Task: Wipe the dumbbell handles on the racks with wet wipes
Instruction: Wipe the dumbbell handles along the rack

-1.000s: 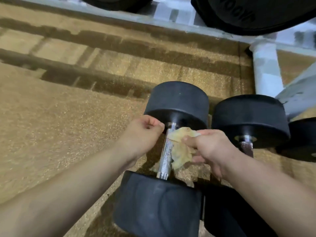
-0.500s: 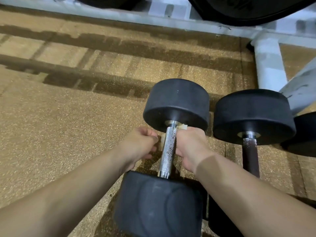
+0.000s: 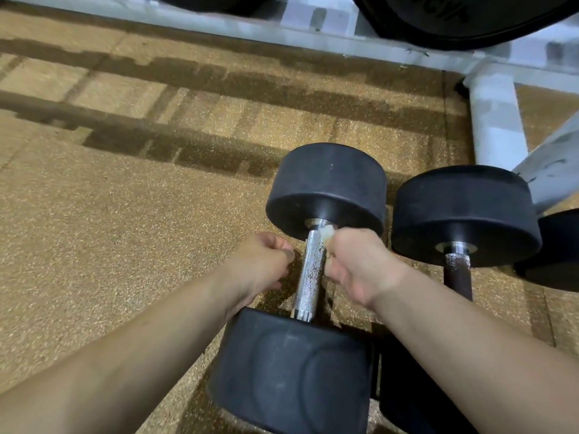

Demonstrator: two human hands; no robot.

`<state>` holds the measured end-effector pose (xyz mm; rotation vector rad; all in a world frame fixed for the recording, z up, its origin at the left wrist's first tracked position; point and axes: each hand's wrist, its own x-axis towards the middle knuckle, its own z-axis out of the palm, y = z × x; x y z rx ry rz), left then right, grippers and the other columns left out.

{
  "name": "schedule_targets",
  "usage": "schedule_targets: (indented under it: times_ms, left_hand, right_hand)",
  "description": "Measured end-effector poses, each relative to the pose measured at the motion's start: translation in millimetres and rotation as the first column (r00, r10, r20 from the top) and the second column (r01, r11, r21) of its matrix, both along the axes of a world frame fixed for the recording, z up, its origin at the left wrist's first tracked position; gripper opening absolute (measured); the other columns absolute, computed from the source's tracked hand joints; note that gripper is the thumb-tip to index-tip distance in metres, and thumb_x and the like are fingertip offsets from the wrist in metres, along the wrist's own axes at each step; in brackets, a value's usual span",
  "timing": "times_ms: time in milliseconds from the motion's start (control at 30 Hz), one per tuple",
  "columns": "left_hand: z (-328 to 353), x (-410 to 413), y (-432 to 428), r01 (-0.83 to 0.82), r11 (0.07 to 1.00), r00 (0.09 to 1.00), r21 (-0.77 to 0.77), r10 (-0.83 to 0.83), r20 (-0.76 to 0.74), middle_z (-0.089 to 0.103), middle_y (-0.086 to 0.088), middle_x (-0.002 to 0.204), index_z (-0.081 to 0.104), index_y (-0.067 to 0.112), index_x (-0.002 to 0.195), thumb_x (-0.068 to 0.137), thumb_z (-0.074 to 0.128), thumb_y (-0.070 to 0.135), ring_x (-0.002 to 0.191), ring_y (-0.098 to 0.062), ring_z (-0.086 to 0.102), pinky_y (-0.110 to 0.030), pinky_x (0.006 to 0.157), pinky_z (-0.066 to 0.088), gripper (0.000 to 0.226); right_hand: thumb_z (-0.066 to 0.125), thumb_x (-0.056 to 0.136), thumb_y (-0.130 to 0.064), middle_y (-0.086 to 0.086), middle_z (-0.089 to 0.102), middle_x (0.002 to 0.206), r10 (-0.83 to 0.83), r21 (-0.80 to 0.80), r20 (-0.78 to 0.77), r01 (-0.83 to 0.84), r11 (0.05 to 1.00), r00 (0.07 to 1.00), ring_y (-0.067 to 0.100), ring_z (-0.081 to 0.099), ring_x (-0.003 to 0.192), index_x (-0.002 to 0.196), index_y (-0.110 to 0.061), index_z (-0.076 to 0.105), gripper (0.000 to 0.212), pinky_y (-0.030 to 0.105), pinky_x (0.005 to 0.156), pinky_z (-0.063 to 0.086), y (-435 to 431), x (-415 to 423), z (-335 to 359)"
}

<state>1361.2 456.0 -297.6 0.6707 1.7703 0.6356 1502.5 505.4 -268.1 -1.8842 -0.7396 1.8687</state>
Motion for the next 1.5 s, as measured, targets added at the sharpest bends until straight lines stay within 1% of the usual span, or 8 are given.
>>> schedule_targets:
  times_ms: [133,233,467,567,767,1000,1167,1500]
  left_hand:
    - [2,-1,-1,0.025,0.999,0.998,0.025,-0.023,-0.052,0.067,-0.007,0.085,0.065,0.018,0.087,0.097,0.057,0.007,0.081,-0.021,0.065,-0.04,0.076,0.062,0.017]
    - [3,1,0,0.052,0.998,0.997,0.026,-0.051,-0.061,0.066,-0.006,0.086,0.065,0.018,0.089,0.098,0.055,0.007,0.084,-0.022,0.064,-0.043,0.078,0.062,0.018]
    - [1,0,-1,0.085,0.996,0.993,0.025,-0.083,-0.086,0.068,-0.006,0.084,0.068,0.019,0.088,0.097,0.057,0.011,0.084,-0.024,0.067,-0.044,0.08,0.064,0.016]
    - [1,-1,-2,0.12,0.993,0.987,0.016,-0.118,-0.108,0.069,-0.004,0.082,0.069,0.018,0.091,0.096,0.058,0.013,0.081,-0.023,0.068,-0.042,0.079,0.064,0.014]
    - [7,2,-3,0.146,0.989,0.984,0.012,-0.144,-0.101,0.065,-0.005,0.081,0.07,0.009,0.099,0.098,0.055,0.01,0.079,-0.022,0.064,-0.045,0.08,0.062,0.015]
    - [6,0,-2,0.129,0.991,0.984,0.02,-0.125,-0.126,0.065,-0.006,0.08,0.07,0.009,0.1,0.098,0.056,0.011,0.08,-0.022,0.064,-0.042,0.083,0.062,0.014]
    - [1,0,-2,0.145,0.989,0.981,0.028,-0.141,-0.131,0.067,-0.005,0.08,0.071,0.011,0.095,0.096,0.059,0.013,0.077,-0.021,0.063,-0.038,0.08,0.061,0.013]
    - [23,-11,-7,-0.005,0.987,0.94,0.163,-0.051,0.336,0.076,-0.01,0.101,0.077,0.012,0.101,0.086,0.058,0.071,0.085,-0.022,0.067,-0.031,0.068,0.055,0.064]
  right_hand:
    - [0.066,0.081,-0.01,0.021,0.071,0.124,-0.013,-0.041,-0.222,0.004,0.999,0.975,0.037,0.068,0.118,0.122,-0.004,0.066,0.041,0.052,0.106,0.051,6,3,-18]
    - [0.069,0.092,-0.023,0.01,0.073,0.121,0.105,0.027,-0.088,-0.103,0.994,0.991,0.029,0.068,0.115,0.118,-0.013,0.072,0.028,0.049,0.108,0.051,-3,8,-24]
    - [0.047,0.085,0.013,0.034,0.061,0.07,0.362,-0.034,0.159,-0.361,0.932,0.919,0.03,0.061,0.055,0.078,0.008,0.066,0.02,0.037,0.05,0.059,-32,18,2]
    - [0.048,0.072,0.005,0.025,0.06,0.065,0.586,-0.137,0.245,-0.571,0.81,0.772,0.033,0.063,0.055,0.064,0.001,0.062,0.016,0.03,0.053,0.042,-33,15,14]
    - [0.051,0.084,0.004,0.014,0.072,0.122,-0.018,-0.068,-0.051,0.015,0.998,0.999,0.039,0.068,0.118,0.118,-0.003,0.071,0.04,0.054,0.095,0.058,4,7,-24]
    - [0.042,0.091,0.016,0.025,0.073,0.085,0.2,-0.061,0.04,-0.198,0.978,0.979,0.034,0.076,0.075,0.089,0.005,0.07,0.03,0.038,0.062,0.064,-24,18,-6]
    - [0.035,0.097,0.019,0.026,0.075,0.08,0.536,-0.242,-0.09,-0.541,0.806,0.839,0.029,0.077,0.066,0.102,0.011,0.062,0.029,0.036,0.058,0.065,-11,27,61]
    - [0.049,0.106,-0.014,0.028,0.074,0.107,0.256,-0.067,-0.297,-0.288,0.955,0.92,0.036,0.077,0.095,0.125,0.006,0.058,0.029,0.038,0.078,0.065,-2,9,44]
